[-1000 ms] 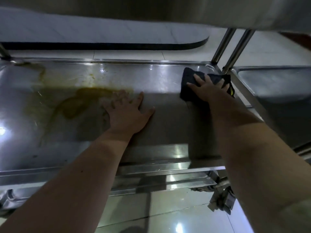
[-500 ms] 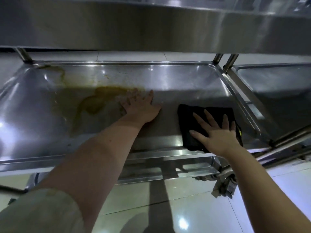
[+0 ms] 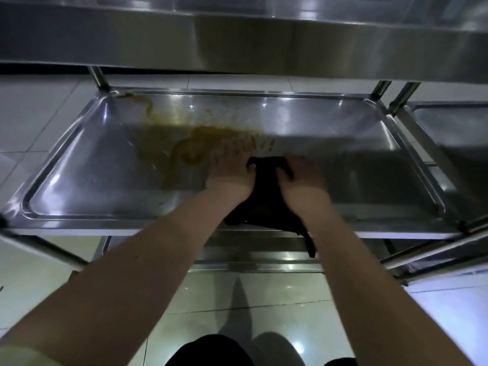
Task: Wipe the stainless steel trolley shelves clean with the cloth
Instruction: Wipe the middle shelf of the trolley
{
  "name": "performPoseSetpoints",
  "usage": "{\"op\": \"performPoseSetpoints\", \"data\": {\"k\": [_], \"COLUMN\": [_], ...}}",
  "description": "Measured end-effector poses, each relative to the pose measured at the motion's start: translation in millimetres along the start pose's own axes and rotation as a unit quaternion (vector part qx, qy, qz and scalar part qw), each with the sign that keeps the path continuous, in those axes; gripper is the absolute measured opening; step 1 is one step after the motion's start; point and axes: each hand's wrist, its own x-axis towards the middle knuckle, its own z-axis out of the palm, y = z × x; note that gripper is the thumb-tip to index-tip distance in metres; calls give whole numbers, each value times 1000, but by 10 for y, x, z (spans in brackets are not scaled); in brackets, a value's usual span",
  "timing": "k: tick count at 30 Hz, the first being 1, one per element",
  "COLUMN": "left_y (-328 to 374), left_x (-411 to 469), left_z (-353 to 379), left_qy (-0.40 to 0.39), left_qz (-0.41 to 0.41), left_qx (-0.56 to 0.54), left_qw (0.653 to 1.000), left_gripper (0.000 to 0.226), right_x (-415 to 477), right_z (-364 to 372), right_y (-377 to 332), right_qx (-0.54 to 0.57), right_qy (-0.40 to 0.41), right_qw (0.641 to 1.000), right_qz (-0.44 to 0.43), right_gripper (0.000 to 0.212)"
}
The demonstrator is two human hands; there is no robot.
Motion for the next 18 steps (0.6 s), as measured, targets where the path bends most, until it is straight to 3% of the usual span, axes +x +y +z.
{"op": "performPoseSetpoints", "data": {"k": [1, 3, 5, 9, 13, 18], "left_y": [145, 421, 539, 235, -171, -134], "left_x": [-38, -145, -272, -537, -670, 137], "left_z": [49, 182, 302, 329, 289, 306], "left_qy": [-15, -65, -89, -51, -30, -48], "left_qz": [22, 35, 23, 15, 4, -14], "left_qx": [1, 21, 67, 77, 78, 84], "left_qw": [1000, 997, 994, 996, 996, 995], "left_gripper": [51, 54, 57, 74, 86, 91], "right_x": [83, 216, 384, 718, 752, 709], "right_z": [-83, -151, -102, -75, 34, 144], "right_y": [199, 439, 462, 362, 387, 420], "right_qx": [28, 47, 25, 4, -98, -136], "right_qy": [10, -47, -81, -81, -87, -65], "right_qw": [999, 995, 996, 996, 991, 988], "right_qz": [34, 68, 38, 33, 10, 13], "right_gripper": [51, 49, 48, 45, 54, 55]}}
